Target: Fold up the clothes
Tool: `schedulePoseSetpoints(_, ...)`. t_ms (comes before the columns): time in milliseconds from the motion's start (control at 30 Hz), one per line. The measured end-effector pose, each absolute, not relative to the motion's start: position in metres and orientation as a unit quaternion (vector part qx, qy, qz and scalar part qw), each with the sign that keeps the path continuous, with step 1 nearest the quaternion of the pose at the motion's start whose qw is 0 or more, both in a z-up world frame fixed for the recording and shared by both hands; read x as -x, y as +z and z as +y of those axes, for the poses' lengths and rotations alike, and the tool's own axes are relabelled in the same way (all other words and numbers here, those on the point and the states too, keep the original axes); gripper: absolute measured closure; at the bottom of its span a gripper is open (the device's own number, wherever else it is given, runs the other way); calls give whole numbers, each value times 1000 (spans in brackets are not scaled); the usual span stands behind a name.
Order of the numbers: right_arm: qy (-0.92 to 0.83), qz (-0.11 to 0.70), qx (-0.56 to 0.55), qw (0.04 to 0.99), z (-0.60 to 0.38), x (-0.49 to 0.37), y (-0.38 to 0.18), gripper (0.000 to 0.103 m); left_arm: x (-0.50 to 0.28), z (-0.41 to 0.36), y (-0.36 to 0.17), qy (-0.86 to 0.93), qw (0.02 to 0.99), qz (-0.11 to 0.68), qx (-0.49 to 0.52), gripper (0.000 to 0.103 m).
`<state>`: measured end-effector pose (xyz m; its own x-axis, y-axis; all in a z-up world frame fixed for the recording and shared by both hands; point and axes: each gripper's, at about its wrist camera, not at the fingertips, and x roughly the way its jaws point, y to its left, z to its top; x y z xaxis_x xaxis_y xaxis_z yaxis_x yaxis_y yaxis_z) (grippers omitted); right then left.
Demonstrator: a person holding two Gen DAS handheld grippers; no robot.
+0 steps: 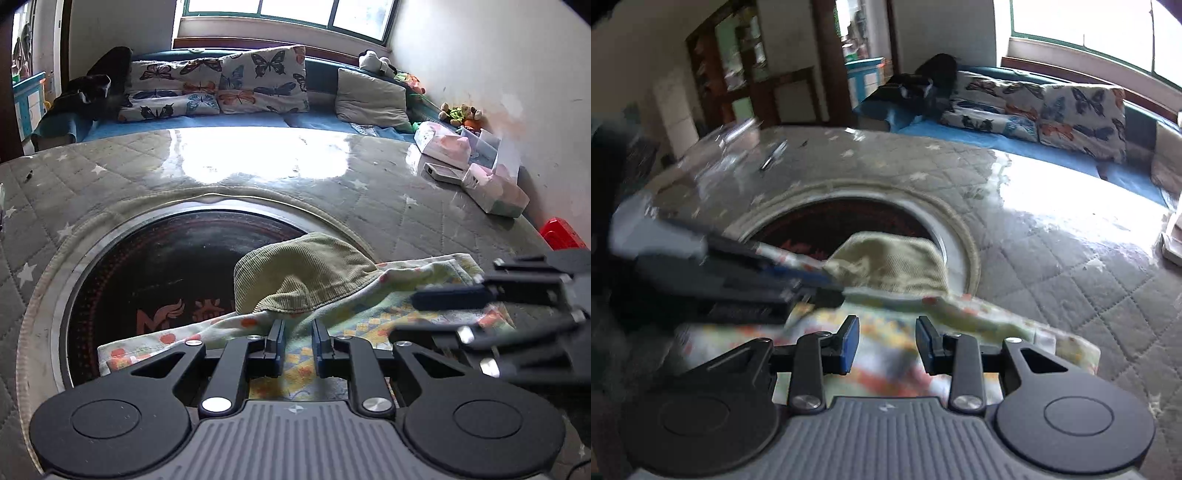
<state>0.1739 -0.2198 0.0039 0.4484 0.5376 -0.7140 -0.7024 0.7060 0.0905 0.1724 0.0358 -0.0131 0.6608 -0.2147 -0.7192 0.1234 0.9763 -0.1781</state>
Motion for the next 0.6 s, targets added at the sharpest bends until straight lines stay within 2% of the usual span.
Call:
schedulePoseSetpoints(367,354,349,105,861,-252,-135,15,67,-136,20,8,-116,920,371,44,86)
schedulePoseSetpoints(600,340,371,98,858,-266,-119,-6,66,-101,-9,-6,-148,918,368,12,86)
